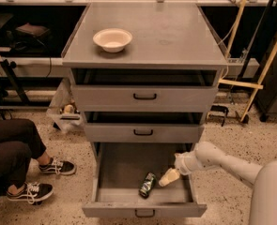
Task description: Pick green can from bottom drawer and place on counter
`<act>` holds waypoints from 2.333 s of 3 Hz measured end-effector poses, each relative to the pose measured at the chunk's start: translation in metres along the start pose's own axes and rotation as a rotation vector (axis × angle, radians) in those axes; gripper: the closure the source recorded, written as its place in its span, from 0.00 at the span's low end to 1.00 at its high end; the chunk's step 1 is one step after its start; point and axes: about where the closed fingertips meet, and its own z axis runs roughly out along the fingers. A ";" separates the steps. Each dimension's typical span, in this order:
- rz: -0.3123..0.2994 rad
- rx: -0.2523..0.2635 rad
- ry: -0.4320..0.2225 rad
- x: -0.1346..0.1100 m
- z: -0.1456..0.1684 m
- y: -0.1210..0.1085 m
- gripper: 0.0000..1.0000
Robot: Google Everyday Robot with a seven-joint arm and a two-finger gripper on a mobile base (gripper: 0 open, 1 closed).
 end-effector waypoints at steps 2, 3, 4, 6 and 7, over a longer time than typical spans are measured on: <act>0.098 -0.052 -0.099 0.006 0.071 -0.010 0.00; 0.141 0.035 -0.210 -0.007 0.087 -0.029 0.00; 0.150 0.109 -0.238 -0.014 0.086 -0.047 0.00; 0.099 0.076 -0.311 0.008 0.151 0.003 0.00; 0.097 0.073 -0.314 0.008 0.152 0.005 0.00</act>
Offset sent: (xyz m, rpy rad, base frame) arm 0.0582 0.0505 -0.1099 0.2580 0.0109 -0.1798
